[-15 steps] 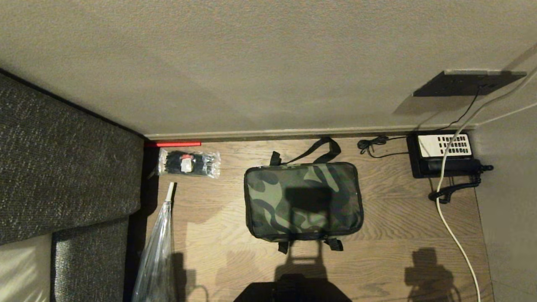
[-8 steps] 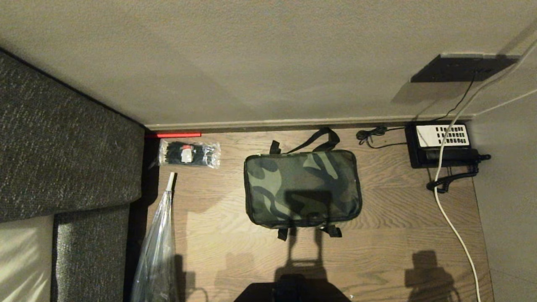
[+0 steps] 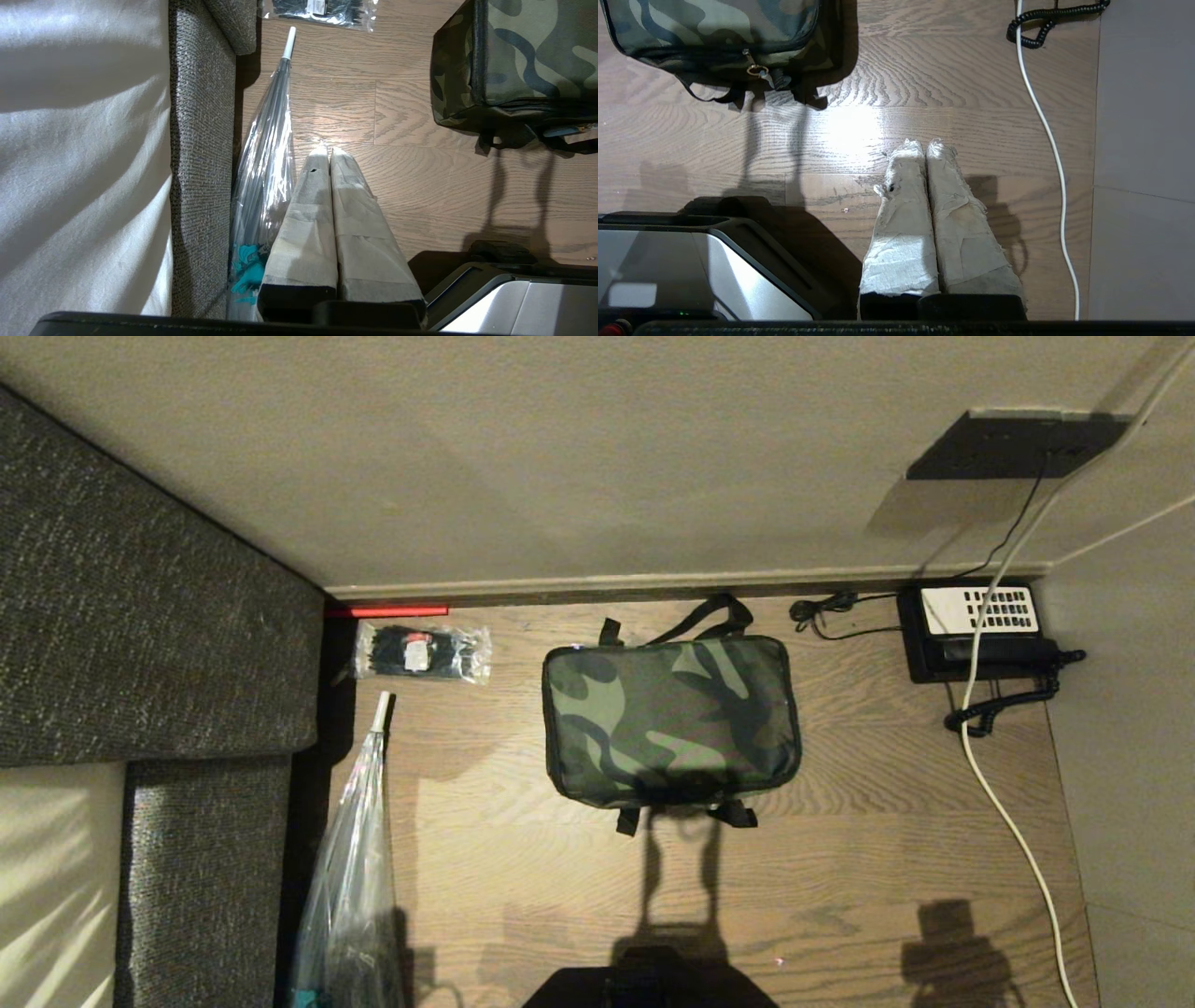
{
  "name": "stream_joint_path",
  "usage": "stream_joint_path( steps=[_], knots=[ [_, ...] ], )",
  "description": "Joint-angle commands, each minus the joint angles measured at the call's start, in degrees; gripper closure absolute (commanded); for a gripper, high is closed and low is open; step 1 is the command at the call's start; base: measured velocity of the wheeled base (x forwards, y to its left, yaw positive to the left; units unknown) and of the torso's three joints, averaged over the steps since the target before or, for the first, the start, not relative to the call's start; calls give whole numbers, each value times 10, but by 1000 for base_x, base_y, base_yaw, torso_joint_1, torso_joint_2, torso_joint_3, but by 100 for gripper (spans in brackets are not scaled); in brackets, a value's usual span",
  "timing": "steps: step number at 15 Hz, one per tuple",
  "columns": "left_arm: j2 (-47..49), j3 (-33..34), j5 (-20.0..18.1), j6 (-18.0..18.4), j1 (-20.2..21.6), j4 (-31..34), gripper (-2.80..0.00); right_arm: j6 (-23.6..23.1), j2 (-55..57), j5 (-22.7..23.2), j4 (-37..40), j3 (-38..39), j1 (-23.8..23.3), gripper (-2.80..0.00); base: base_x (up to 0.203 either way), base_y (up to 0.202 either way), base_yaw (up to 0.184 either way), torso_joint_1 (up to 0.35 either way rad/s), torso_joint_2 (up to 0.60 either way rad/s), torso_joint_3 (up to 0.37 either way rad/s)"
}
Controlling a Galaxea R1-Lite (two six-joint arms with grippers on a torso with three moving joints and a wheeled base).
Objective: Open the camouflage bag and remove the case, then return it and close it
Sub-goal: Open the top of the storage box
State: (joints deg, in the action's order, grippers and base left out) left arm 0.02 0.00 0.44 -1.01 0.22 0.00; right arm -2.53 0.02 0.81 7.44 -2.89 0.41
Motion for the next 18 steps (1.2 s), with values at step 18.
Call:
stream_joint_path(
  steps=[18],
  knots=[
    [-1,2,0,0,0,0,0,152,470,126,306,-410,1,0,0,0,0,0,0,0]
  ],
)
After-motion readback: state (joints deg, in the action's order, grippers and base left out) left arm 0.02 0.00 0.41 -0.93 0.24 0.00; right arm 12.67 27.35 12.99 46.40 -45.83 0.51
